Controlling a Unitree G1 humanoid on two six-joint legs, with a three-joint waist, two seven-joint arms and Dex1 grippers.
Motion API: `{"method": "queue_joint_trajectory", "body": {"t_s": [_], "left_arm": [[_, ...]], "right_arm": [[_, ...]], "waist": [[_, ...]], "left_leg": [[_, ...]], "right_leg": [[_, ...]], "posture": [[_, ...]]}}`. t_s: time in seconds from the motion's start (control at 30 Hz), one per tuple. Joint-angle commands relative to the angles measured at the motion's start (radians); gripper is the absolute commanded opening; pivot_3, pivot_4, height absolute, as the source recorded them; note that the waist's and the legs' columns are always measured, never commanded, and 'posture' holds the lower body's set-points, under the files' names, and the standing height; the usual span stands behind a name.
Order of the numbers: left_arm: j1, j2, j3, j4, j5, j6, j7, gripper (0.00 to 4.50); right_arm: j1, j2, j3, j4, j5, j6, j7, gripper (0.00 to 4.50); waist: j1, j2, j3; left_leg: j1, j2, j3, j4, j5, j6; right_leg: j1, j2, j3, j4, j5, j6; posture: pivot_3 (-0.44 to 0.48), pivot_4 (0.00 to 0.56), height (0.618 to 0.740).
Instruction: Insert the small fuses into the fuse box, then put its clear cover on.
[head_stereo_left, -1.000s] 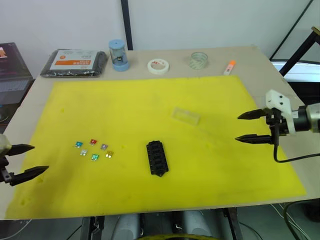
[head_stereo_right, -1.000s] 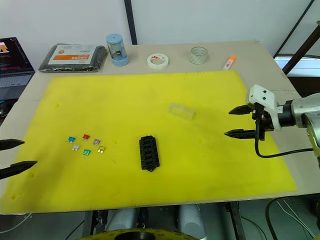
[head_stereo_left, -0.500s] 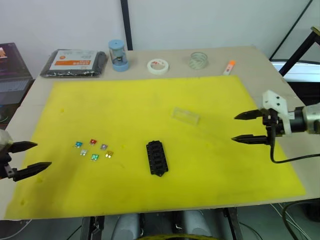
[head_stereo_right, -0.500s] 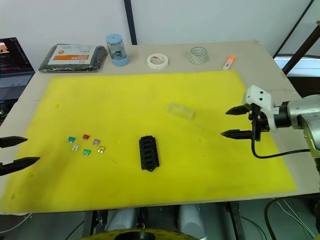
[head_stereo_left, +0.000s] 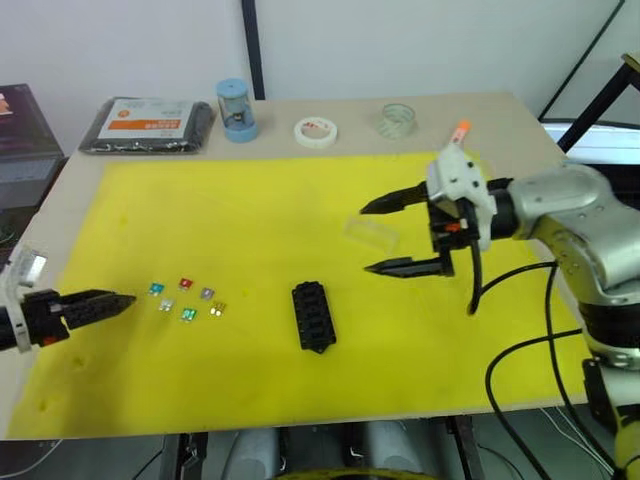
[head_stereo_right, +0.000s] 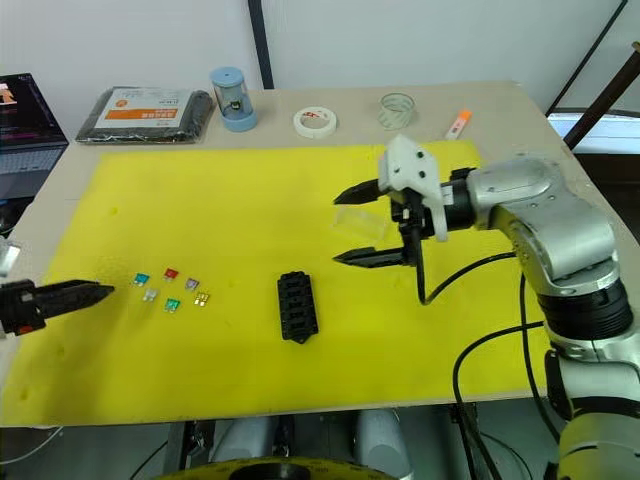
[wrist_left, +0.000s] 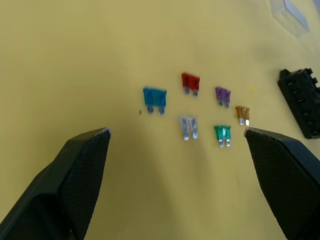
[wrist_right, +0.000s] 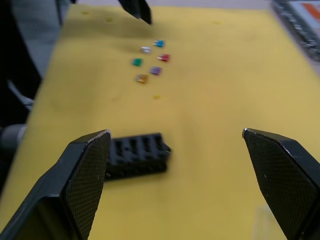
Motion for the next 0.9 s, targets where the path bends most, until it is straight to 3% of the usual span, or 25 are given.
{"method": "queue_joint_trajectory", "body": {"t_s": [0.03,0.27,0.5,0.9], "left_arm": [[-0.063,0.019,-0.038,0.056,-0.017,0.049,-0.006,4.49],[-0.226,0.011,-0.074,0.177,-0.045,0.164,0.008,4.49],[-0.282,0.015,-0.108,0.24,-0.039,0.208,0.012,4.49],[-0.329,-0.005,-0.171,0.322,-0.005,0.16,0.005,4.49]], "right_arm": [[-0.046,0.034,0.034,-0.037,0.023,0.038,-0.021,4.5],[-0.15,0.128,0.137,0.005,0.007,0.082,-0.041,4.5],[-0.274,0.209,0.201,0.087,-0.007,0.129,-0.048,4.5],[-0.365,0.345,0.287,0.287,-0.129,0.043,-0.069,4.5]], "waist": [[0.0,0.0,0.0],[-0.003,-0.001,-0.001],[-0.008,-0.001,-0.001],[-0.007,-0.002,-0.001]], "left_leg": [[0.0,0.0,0.0,0.0,0.0,0.0],[0.0,-0.001,0.0,0.0,0.001,-0.001],[0.0,-0.001,0.001,0.0,0.001,-0.002],[0.0,-0.001,0.001,0.0,0.001,-0.003]], "right_leg": [[0.0,0.0,0.0,0.0,0.0,0.0],[0.0,0.001,0.0,0.001,0.0,0.0],[-0.002,0.002,0.0,0.003,0.0,0.0],[-0.003,0.001,0.0,0.004,0.0,0.0]], "posture": [[0.0,0.15,0.74],[0.0,0.15,0.74],[0.0,0.15,0.74],[0.0,0.15,0.74]]}}
